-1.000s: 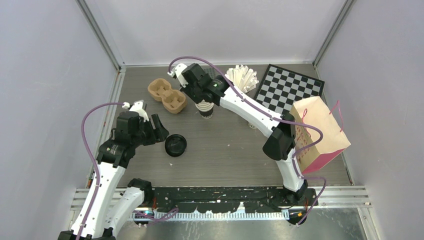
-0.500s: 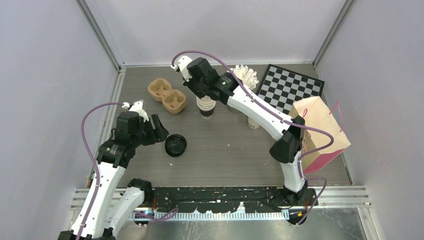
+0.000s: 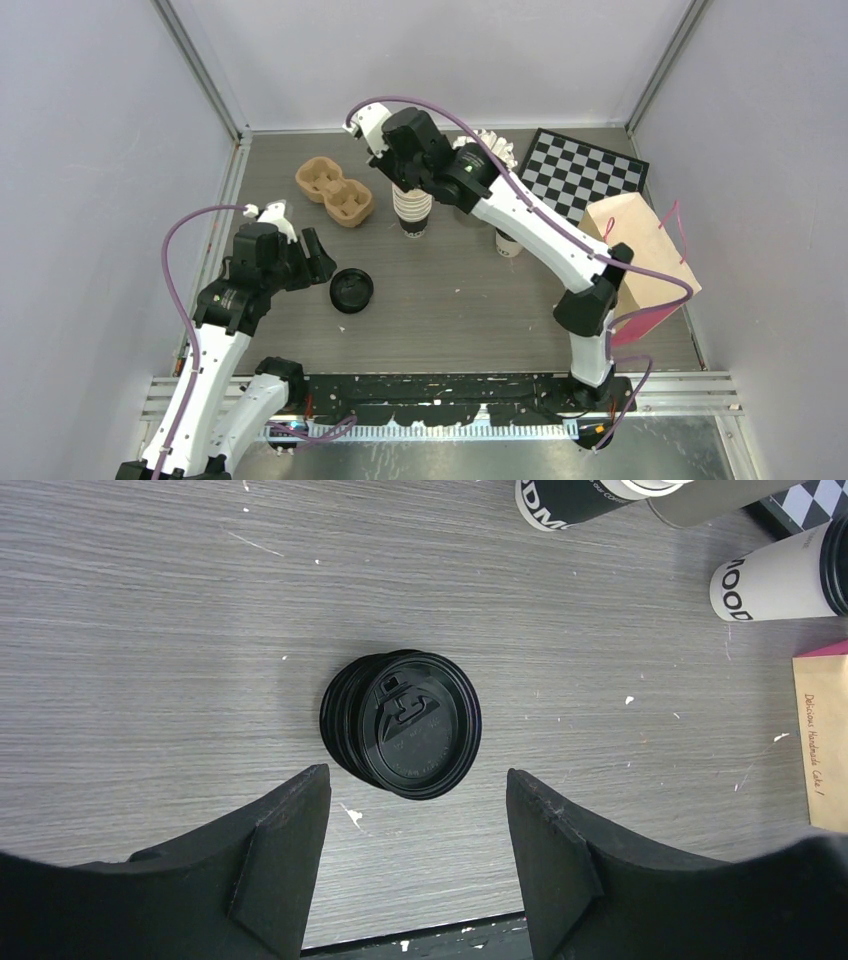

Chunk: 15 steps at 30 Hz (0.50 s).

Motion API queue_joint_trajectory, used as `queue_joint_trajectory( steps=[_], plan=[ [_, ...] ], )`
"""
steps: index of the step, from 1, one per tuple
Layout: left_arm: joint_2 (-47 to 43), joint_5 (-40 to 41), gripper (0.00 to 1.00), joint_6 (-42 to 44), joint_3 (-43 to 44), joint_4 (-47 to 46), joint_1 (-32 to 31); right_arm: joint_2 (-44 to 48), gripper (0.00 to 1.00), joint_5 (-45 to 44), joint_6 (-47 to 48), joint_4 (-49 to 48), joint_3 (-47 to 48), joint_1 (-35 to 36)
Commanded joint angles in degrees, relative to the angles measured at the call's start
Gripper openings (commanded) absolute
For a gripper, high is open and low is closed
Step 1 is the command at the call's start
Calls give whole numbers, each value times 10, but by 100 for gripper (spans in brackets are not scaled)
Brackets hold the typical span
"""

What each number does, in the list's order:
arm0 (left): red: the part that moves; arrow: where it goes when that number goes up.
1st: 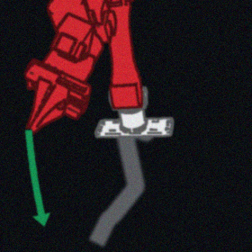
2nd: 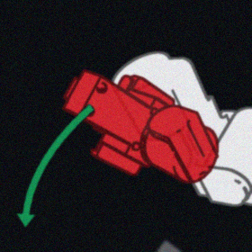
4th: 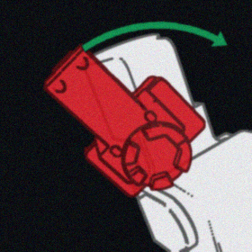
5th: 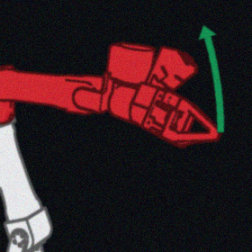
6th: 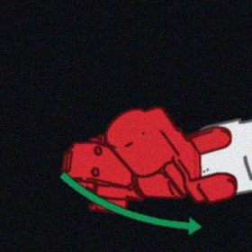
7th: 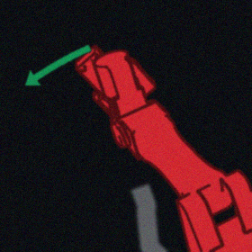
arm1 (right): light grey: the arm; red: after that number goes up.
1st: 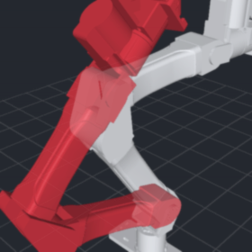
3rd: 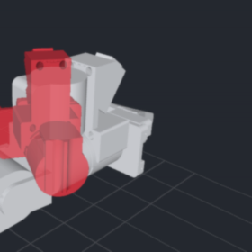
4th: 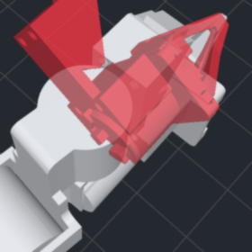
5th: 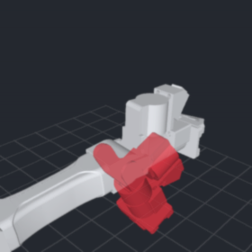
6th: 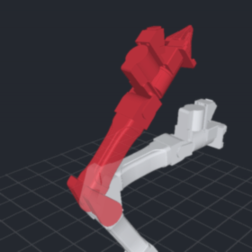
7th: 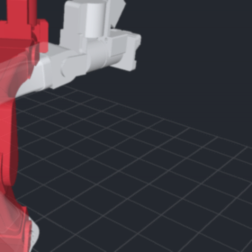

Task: Pack the takeout coffee

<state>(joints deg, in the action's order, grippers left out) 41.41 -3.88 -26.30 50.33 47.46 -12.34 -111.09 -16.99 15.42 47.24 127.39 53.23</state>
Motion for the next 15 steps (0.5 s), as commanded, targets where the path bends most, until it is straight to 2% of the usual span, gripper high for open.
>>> queue_joint_trajectory(
  steps=[1, 8, 15],
  plan=[
    [1, 12, 66, 5, 1, -8, 2, 79, 0, -25, 9, -6, -2, 22],
    [18, 13, 66, -2, 0, -6, 2, 161, 0, -61, -30, -6, -99, 64],
    [75, 3, 63, -27, -2, 0, 2, 279, 0, -72, -132, -51, -301, 84]
  ],
)
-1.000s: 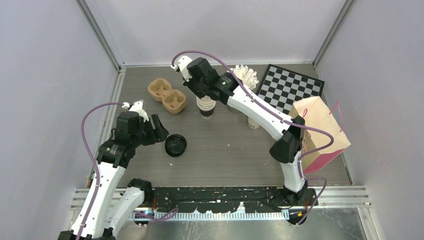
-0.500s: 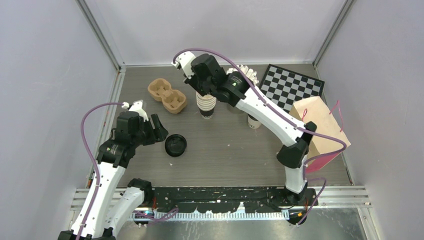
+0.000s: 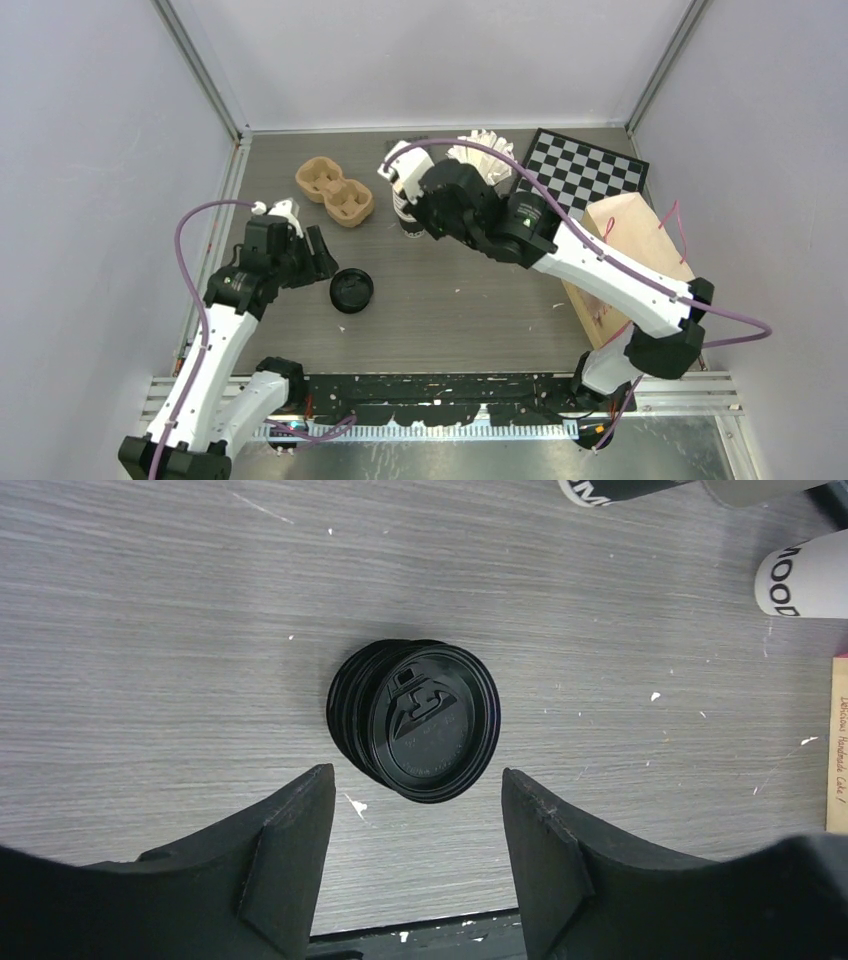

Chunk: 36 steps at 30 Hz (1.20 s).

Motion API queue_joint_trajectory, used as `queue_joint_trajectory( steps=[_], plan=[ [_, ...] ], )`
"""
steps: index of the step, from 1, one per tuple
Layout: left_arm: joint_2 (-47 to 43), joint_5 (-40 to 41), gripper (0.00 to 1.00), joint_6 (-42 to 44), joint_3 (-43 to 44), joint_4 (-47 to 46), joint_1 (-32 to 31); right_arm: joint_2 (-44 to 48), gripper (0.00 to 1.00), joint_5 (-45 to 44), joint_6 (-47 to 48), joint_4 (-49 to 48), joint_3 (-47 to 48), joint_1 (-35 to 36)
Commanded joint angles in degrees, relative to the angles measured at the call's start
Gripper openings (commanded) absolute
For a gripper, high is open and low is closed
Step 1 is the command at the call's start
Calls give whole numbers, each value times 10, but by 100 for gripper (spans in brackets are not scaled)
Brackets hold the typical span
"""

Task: Pack the takeout coffee

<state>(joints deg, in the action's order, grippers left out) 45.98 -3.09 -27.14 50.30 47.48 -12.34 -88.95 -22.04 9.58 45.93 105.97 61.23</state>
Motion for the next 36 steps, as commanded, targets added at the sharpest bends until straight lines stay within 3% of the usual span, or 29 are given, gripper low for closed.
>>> queue_joint_trajectory(
  steps=[1, 10, 17, 26, 36],
  plan=[
    [42, -7, 62, -26, -3, 1, 2, 74, 0, -17, -85, -48, -122, 6],
    [138, -33, 50, -75, -37, -47, 1, 148, 1, -14, -165, -111, -362, 38],
    [142, -28, 42, -86, -69, -74, 1, 167, 1, -20, -195, -157, -456, 64],
    [137, -32, 33, -88, -79, -85, 0, 161, 5, -40, -203, -201, -512, 78],
    [128, -42, 9, -89, -74, -80, 0, 130, 6, -40, -208, -269, -528, 91]
  ],
)
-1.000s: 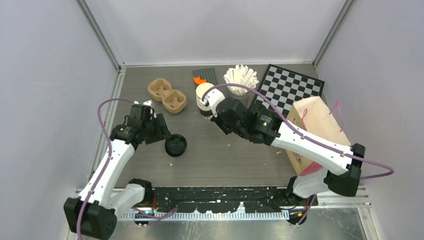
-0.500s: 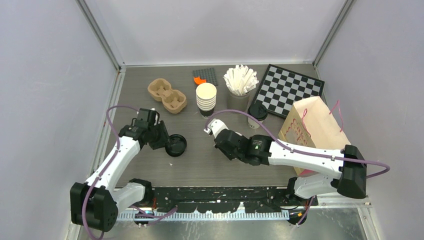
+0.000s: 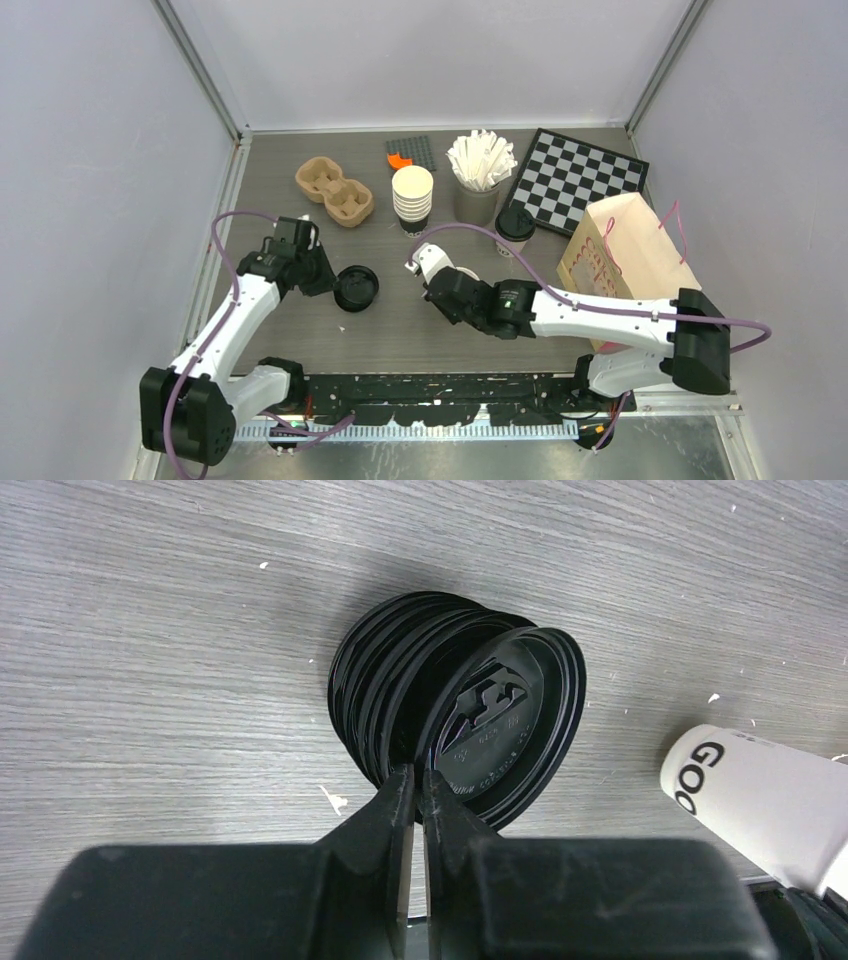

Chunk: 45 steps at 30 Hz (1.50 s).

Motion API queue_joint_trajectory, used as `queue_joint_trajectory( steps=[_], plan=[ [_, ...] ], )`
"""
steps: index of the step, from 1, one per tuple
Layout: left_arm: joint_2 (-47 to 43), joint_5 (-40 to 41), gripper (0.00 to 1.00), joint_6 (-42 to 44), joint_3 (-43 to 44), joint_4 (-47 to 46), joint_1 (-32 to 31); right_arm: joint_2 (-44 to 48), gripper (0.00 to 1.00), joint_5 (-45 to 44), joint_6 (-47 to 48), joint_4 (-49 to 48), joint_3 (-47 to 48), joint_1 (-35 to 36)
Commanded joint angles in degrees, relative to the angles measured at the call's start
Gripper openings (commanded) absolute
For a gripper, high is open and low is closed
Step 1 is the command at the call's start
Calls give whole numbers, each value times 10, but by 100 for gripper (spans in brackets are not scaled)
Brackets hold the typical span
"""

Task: Pack the takeout coffee

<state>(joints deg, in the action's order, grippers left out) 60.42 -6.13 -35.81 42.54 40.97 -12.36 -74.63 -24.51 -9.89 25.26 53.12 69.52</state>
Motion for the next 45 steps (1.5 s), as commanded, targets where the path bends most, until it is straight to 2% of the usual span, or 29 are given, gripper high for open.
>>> queue_joint_trajectory(
  steps=[1, 4, 12, 18, 21, 27, 30, 34, 36, 40, 45],
  plan=[
    [-18, -12, 7, -1, 6, -13, 1, -20, 8, -16, -14, -68, 1, 11],
    [-20, -16, 1, -1, 11, -8, 1, -42, 11, -18, -11, -77, 9, 16],
    [-35, -17, 0, 0, 23, 8, 1, -51, 31, -9, -15, -69, 30, 19],
    [-65, -57, 0, -8, 31, 10, 1, 7, 67, 7, -19, -51, 47, 19],
    [-89, -89, 0, -14, 36, 13, 1, 45, 81, -1, -5, -67, 45, 19],
    [-143, -197, 0, -56, 33, -14, 1, 121, 84, 8, 90, -150, 20, 19],
    [-171, -262, 0, -91, 26, -41, 1, 180, 84, 23, 175, -297, -43, 19],
    [-201, -336, 0, -153, 14, -87, 1, 262, 85, 147, 342, -516, -174, 19],
    [-212, -370, 0, -186, 7, -117, 1, 286, 88, 198, 404, -585, -217, 19],
    [-224, -436, 0, -285, -27, -215, 1, 320, 92, 286, 513, -583, -238, 19],
    [-232, -475, 0, -439, -82, -389, 1, 324, 96, 311, 573, -558, -221, 19]
  ],
)
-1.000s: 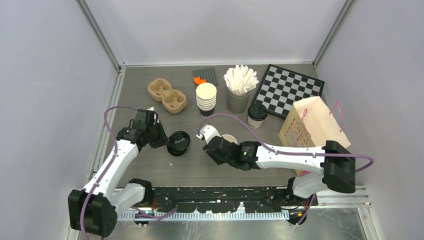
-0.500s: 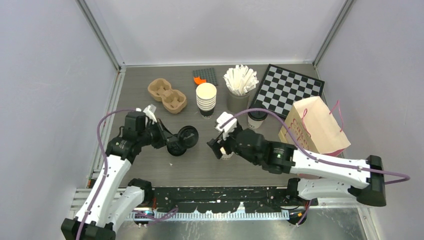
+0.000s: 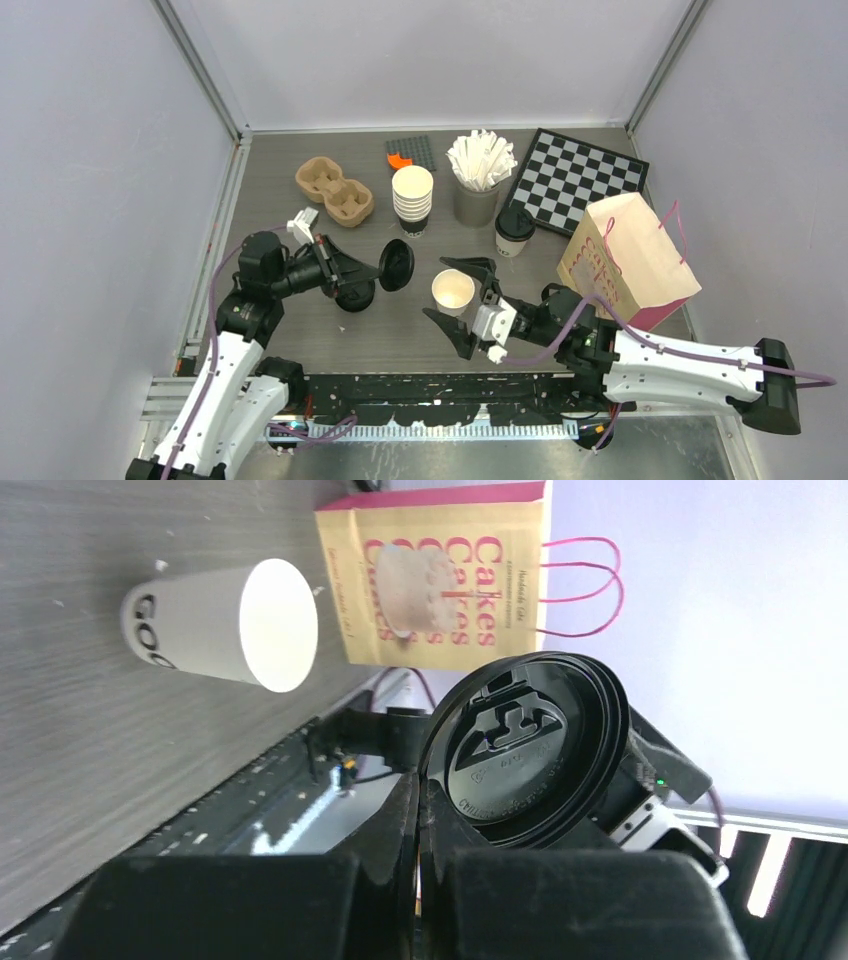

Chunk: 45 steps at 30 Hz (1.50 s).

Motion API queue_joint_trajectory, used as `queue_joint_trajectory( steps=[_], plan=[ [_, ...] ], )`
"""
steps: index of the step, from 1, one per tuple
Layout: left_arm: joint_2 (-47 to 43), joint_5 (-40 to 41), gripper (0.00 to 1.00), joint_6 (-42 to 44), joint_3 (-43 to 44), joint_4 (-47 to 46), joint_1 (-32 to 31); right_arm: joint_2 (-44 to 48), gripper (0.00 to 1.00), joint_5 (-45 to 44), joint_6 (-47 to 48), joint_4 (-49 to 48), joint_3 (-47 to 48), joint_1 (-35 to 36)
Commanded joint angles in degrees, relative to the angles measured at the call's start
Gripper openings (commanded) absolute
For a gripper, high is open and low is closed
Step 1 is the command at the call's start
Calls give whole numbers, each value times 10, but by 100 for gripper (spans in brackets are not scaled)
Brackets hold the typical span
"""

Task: Pack the takeout coffee

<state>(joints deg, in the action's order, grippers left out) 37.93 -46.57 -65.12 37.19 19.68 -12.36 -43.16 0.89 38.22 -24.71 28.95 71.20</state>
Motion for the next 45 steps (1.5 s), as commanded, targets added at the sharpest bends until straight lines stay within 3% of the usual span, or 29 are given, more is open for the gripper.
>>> queue_joint_trajectory(
  steps=[1, 4, 15, 34, 45],
  plan=[
    [-10, -75, 0, -167, -35, -201, 1, 5, 95, 60, 97, -64, 24, 2],
    [-21, -83, 0, -210, -43, -245, 1, -22, 96, 69, 109, -80, 41, 3],
    [-43, -114, 0, -232, -40, -245, 0, -113, 95, 77, 133, -171, 73, 2],
    [-55, -115, 0, -229, -42, -226, -5, -161, 96, 71, 189, -125, 131, 2],
    [-60, -113, 0, -232, -44, -225, -6, -189, 86, 58, 190, -142, 146, 2]
  ],
)
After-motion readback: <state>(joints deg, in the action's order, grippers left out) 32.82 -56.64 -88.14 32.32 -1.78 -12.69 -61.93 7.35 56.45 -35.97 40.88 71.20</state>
